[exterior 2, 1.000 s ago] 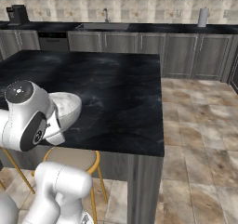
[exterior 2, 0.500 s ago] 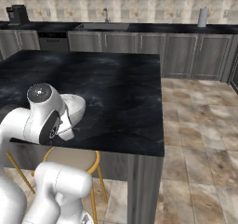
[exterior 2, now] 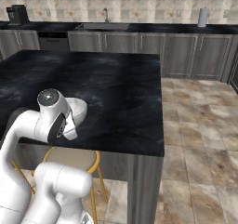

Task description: Pick up the bowls from the cabinet and place each bowl in front of a stool on the dining counter.

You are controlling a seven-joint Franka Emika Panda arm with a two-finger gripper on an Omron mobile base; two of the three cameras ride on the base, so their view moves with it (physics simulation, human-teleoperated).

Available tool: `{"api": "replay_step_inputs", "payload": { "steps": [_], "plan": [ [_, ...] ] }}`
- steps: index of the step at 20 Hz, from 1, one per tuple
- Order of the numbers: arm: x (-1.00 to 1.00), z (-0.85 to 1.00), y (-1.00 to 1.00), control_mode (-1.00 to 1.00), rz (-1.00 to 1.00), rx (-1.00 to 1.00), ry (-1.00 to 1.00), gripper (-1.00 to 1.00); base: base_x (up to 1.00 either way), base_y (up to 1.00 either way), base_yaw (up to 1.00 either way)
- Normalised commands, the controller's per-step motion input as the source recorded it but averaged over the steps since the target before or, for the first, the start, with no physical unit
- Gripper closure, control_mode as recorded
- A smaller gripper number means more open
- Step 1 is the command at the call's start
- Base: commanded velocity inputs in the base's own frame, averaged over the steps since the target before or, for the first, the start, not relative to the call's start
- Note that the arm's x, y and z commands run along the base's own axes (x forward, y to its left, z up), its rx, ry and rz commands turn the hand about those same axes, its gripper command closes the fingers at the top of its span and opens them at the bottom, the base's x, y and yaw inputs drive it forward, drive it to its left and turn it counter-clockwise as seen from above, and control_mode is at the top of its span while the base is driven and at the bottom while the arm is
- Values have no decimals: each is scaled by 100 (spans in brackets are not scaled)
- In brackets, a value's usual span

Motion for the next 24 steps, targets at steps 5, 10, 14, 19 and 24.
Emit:
{"api": "replay_step_inputs", "payload": {
  "steps": [5,10,14,19,24],
  "plan": [
    [19,-41,11,-100,0,0,0,100,0,0,0],
    [40,-28,0,-100,0,0,0,100,0,0,0],
    [47,-24,0,-100,0,0,0,100,0,0,0],
    [48,-23,0,-100,0,0,0,100,0,0,0],
    [40,-27,0,-100,0,0,0,100,0,0,0]
  ]
}}
